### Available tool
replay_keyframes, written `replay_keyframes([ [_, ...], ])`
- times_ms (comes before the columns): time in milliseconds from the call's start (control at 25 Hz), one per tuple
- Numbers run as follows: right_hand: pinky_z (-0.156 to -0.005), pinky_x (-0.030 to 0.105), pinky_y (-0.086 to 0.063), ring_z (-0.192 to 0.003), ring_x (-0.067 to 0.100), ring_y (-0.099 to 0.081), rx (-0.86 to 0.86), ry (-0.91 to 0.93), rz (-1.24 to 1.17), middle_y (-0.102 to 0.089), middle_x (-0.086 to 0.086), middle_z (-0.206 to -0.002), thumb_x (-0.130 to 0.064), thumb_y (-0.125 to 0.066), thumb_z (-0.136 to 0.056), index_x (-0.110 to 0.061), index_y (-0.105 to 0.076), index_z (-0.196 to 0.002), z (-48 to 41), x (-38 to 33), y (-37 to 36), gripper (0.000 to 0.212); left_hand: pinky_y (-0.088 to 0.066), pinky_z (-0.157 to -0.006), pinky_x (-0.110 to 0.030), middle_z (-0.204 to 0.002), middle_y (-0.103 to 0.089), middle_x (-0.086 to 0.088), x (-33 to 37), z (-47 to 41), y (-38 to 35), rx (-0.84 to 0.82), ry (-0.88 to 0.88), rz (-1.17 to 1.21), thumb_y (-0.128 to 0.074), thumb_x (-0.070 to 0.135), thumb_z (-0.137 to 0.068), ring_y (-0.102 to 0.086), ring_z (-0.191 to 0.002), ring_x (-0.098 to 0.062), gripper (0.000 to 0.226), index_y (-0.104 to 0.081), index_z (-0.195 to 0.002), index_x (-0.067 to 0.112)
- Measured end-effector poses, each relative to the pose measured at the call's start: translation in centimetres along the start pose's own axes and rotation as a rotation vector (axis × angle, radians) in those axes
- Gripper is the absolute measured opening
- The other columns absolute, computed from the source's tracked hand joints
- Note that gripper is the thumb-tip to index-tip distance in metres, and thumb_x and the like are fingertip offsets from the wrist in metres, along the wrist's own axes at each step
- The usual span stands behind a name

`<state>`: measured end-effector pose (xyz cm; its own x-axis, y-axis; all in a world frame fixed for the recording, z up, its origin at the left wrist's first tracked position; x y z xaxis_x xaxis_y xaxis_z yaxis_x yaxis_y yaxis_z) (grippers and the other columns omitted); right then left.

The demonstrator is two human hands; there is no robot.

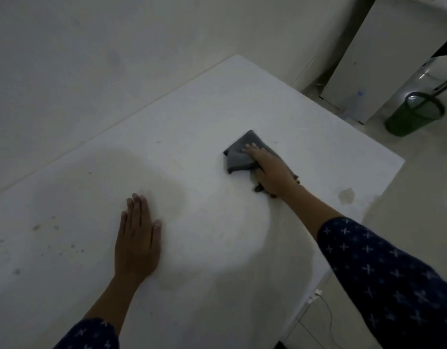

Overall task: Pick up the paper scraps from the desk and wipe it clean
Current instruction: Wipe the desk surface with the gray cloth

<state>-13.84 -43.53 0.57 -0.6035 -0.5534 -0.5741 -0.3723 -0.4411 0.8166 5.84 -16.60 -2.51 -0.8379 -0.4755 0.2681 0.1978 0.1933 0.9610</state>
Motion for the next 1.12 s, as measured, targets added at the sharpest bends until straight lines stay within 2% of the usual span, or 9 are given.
replay_keyframes([
  [120, -0.111, 0.034, -0.030, -0.134, 0.029, -0.041, 0.041, 0.032, -0.008, -0.044, 0.012, -0.144, -0.026, -0.046, -0.079, -0.015, -0.043, -0.139, 1.6, -4.0, -1.0, 0.061, 0.005, -0.117, -0.024, -0.155, -0.010, -0.015, -0.1, -0.1, 0.1, 0.023, -0.004, -0.016, -0.017, 0.039, -0.095, -0.008, -0.144, -0.023, 0.065, -0.011, -0.146, -0.002],
  [240, -0.117, 0.027, -0.009, -0.144, 0.016, -0.018, -0.337, 0.345, -0.022, -0.030, 0.007, -0.153, -0.015, -0.050, -0.088, -0.017, -0.033, -0.144, 8.4, -11.0, -8.7, 0.059, 0.003, -0.118, -0.026, -0.154, -0.013, -0.018, 0.0, 0.0, 0.1, 0.021, -0.022, -0.036, -0.014, 0.040, -0.098, -0.011, -0.143, -0.025, 0.065, -0.014, -0.145, -0.005],
  [320, -0.121, 0.029, -0.005, -0.142, 0.010, -0.011, -0.393, 0.464, -0.008, -0.029, 0.007, -0.153, -0.011, -0.048, -0.085, -0.013, -0.036, -0.143, 8.9, -10.9, -10.1, 0.059, 0.003, -0.118, -0.026, -0.154, -0.013, -0.017, 0.1, 0.0, 0.1, 0.033, -0.024, -0.040, -0.012, 0.041, -0.098, -0.010, -0.143, -0.024, 0.065, -0.014, -0.145, -0.004],
  [440, -0.120, 0.035, -0.015, -0.142, 0.020, -0.026, -0.129, 0.231, -0.052, -0.038, 0.010, -0.148, -0.009, -0.053, -0.079, -0.009, -0.045, -0.138, 2.9, -5.2, -6.3, 0.059, 0.002, -0.118, -0.027, -0.154, -0.013, -0.016, 0.1, -0.2, 0.2, 0.031, -0.010, -0.028, -0.014, 0.040, -0.098, -0.008, -0.144, -0.023, 0.064, -0.014, -0.146, -0.002],
  [560, -0.117, 0.027, -0.016, -0.141, 0.023, -0.030, 0.066, 0.003, 0.004, -0.039, 0.009, -0.148, -0.009, -0.040, -0.083, -0.010, -0.045, -0.137, -2.3, -0.1, -1.4, 0.054, 0.003, -0.118, -0.025, -0.155, -0.012, -0.015, 0.2, -0.1, 0.4, 0.036, -0.013, -0.033, -0.011, 0.042, -0.098, -0.007, -0.144, -0.021, 0.065, -0.014, -0.146, -0.001],
  [760, -0.101, 0.037, -0.043, -0.118, 0.033, -0.056, 0.208, -0.087, -0.147, -0.055, 0.016, -0.133, -0.019, -0.037, -0.087, -0.013, -0.047, -0.136, -1.4, -3.2, 0.5, 0.051, 0.002, -0.117, -0.021, -0.155, -0.011, -0.013, -1.7, 0.5, 2.1, 0.092, 0.049, 0.147, -0.022, 0.033, -0.095, -0.004, -0.144, -0.018, 0.061, -0.017, -0.145, -0.002],
  [840, -0.104, 0.040, -0.042, -0.121, 0.031, -0.053, 0.005, 0.079, -0.198, -0.053, 0.013, -0.135, -0.020, -0.051, -0.085, -0.014, -0.045, -0.137, 2.9, -9.7, -3.1, 0.052, -0.001, -0.118, -0.024, -0.153, -0.014, -0.016, -5.1, 0.5, 3.4, 0.111, 0.078, 0.082, -0.022, 0.034, -0.094, -0.007, -0.144, -0.021, 0.063, -0.019, -0.144, -0.004],
  [1000, -0.118, 0.040, -0.017, -0.141, 0.024, -0.027, -0.535, 0.652, -0.042, -0.036, 0.013, -0.150, -0.013, -0.074, -0.069, -0.008, -0.042, -0.139, 8.4, -20.0, -14.6, 0.077, -0.003, -0.118, -0.039, -0.155, -0.005, -0.016, -9.8, 0.5, 3.1, -0.006, 0.241, -0.033, -0.007, 0.047, -0.091, -0.002, -0.144, -0.024, 0.073, -0.008, -0.146, -0.001],
  [1120, -0.116, 0.033, -0.017, -0.139, 0.027, -0.033, -0.476, 0.586, -0.064, -0.039, 0.014, -0.148, -0.022, -0.084, -0.058, -0.009, -0.044, -0.138, 1.8, -18.5, -15.9, 0.090, -0.002, -0.118, -0.037, -0.156, -0.004, -0.013, -9.5, 0.2, 2.9, -0.015, 0.253, -0.060, -0.007, 0.044, -0.093, -0.002, -0.145, -0.024, 0.069, -0.008, -0.147, 0.001],
])
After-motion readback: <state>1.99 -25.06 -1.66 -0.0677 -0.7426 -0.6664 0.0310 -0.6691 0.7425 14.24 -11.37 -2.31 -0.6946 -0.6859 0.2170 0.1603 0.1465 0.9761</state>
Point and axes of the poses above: each hand's wrist, its own z-axis away from the middle knuckle, its own y-axis out of the back of the hand, x = y × z, the point moved 5 cm from there along -z, towards the middle knuckle
